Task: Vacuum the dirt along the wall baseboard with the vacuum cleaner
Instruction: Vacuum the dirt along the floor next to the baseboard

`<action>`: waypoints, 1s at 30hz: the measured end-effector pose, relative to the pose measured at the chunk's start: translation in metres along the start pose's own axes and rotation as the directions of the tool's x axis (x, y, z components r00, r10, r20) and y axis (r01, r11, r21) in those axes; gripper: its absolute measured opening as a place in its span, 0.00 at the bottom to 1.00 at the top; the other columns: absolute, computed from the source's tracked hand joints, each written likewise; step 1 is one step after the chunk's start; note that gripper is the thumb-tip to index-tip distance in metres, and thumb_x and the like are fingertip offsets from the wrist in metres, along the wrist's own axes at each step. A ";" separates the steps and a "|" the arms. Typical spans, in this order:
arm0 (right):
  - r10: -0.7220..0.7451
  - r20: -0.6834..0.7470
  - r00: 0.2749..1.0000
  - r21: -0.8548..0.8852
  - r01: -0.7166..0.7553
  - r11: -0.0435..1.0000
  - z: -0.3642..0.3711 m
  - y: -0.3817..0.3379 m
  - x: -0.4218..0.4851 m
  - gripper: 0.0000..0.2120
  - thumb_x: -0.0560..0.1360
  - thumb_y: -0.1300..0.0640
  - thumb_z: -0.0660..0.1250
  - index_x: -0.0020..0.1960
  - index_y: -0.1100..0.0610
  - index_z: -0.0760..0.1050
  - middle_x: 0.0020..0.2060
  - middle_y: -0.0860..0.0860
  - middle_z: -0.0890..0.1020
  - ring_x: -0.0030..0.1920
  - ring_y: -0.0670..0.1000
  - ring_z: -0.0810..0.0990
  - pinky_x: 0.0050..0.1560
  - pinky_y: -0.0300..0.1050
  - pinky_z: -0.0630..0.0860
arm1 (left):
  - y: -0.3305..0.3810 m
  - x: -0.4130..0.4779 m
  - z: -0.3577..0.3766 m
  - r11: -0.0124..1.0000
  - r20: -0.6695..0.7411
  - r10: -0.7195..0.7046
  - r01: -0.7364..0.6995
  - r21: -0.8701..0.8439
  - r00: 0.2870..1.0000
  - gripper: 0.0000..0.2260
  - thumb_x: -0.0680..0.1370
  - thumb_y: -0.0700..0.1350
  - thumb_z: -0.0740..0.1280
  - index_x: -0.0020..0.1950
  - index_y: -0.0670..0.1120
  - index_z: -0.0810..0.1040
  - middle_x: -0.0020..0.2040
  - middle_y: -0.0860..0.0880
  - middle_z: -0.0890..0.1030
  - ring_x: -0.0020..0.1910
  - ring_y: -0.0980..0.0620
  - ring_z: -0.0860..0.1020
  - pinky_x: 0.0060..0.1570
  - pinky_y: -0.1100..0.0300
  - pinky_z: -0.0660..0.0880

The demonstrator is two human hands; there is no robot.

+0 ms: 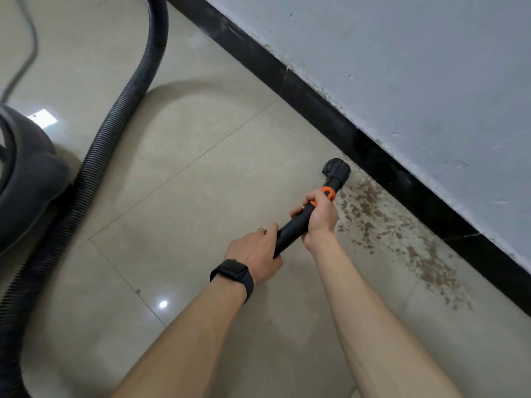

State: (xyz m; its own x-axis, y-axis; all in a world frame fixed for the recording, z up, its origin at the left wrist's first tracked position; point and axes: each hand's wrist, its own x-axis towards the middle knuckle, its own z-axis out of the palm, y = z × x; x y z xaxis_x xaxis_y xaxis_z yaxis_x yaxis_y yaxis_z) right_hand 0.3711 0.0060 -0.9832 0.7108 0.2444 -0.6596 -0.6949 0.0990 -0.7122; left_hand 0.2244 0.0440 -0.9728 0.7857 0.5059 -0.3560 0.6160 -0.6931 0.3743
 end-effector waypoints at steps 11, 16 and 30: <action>0.006 -0.040 0.999 0.032 -0.005 0.999 -0.015 -0.023 0.033 0.07 0.72 0.63 0.64 0.40 0.57 0.66 0.31 0.52 0.71 0.24 0.51 0.71 0.29 0.41 0.74 | 0.014 0.028 0.009 0.987 -0.025 0.155 -0.153 0.057 0.988 0.25 0.77 0.45 0.63 0.72 0.51 0.57 0.57 0.48 0.75 0.51 0.44 0.76 0.37 0.54 0.66; 0.011 -0.038 0.999 0.012 -0.011 1.000 -0.003 -0.019 0.036 0.07 0.71 0.64 0.64 0.43 0.58 0.66 0.33 0.54 0.70 0.26 0.53 0.71 0.30 0.43 0.74 | 0.010 0.033 0.015 0.989 -0.083 0.126 -0.118 0.089 0.989 0.27 0.79 0.43 0.59 0.76 0.49 0.54 0.63 0.48 0.73 0.55 0.44 0.73 0.42 0.53 0.68; 0.018 0.128 0.992 -0.262 0.016 0.965 0.082 -0.020 0.051 0.06 0.69 0.64 0.70 0.44 0.61 0.73 0.29 0.53 0.75 0.25 0.54 0.78 0.30 0.47 0.79 | -0.023 0.052 -0.007 0.960 -0.081 -0.126 0.101 -0.261 0.989 0.39 0.74 0.39 0.63 0.78 0.58 0.44 0.56 0.45 0.73 0.47 0.43 0.73 0.39 0.50 0.73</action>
State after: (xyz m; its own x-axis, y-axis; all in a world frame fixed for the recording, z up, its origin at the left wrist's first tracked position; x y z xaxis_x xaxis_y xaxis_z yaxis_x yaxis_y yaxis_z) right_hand 0.4128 0.0961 -0.9829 0.6782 0.3674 -0.6364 -0.6307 -0.1534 -0.7607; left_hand 0.2512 0.0901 -0.9942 0.7040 0.6291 -0.3296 0.6854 -0.4802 0.5474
